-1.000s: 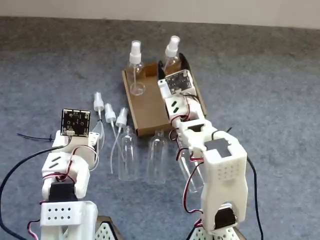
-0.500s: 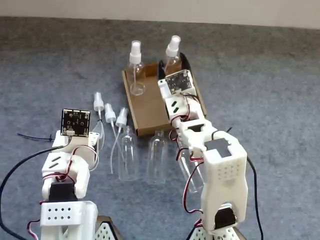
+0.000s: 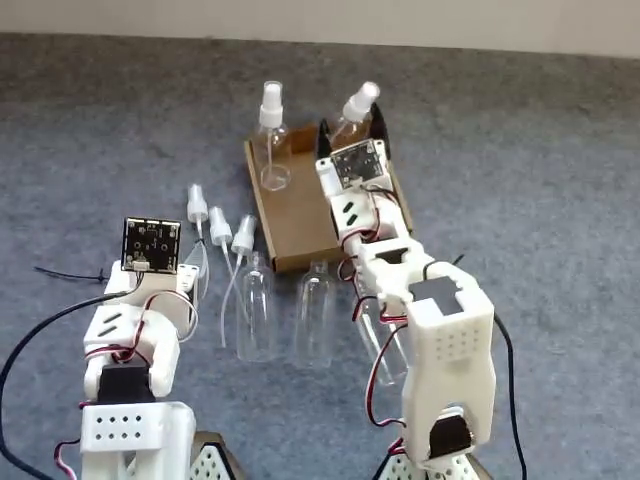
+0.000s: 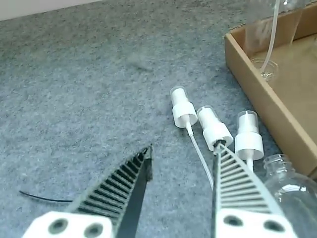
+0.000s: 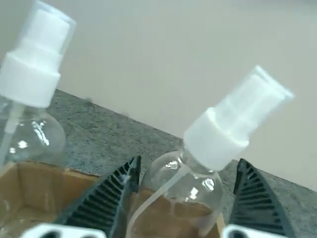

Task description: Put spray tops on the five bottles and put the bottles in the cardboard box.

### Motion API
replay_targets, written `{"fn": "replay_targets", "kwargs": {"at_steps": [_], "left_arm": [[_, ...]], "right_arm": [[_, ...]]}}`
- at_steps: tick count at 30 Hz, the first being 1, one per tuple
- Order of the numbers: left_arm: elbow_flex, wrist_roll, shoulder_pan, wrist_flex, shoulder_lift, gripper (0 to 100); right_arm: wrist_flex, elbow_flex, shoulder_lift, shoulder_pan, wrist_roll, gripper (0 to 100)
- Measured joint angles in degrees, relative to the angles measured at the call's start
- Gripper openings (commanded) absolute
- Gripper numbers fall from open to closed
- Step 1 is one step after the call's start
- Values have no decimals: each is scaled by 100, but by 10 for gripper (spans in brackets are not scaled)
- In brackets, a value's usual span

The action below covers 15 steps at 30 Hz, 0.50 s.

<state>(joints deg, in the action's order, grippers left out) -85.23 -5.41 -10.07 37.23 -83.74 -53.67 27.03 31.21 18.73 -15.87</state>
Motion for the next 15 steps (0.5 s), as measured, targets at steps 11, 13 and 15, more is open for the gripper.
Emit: {"fn": "replay_targets", "kwargs": {"at_steps": [11, 13, 15], "left_arm": [[0, 0, 0, 0, 0, 189], [0, 0, 0, 0, 0, 189], [0, 0, 0, 0, 0, 189]], "right_arm": [[835, 0, -563, 0, -26, 239], [1081, 0, -782, 0, -26, 239], [1371, 0, -985, 0, -26, 239]]}}
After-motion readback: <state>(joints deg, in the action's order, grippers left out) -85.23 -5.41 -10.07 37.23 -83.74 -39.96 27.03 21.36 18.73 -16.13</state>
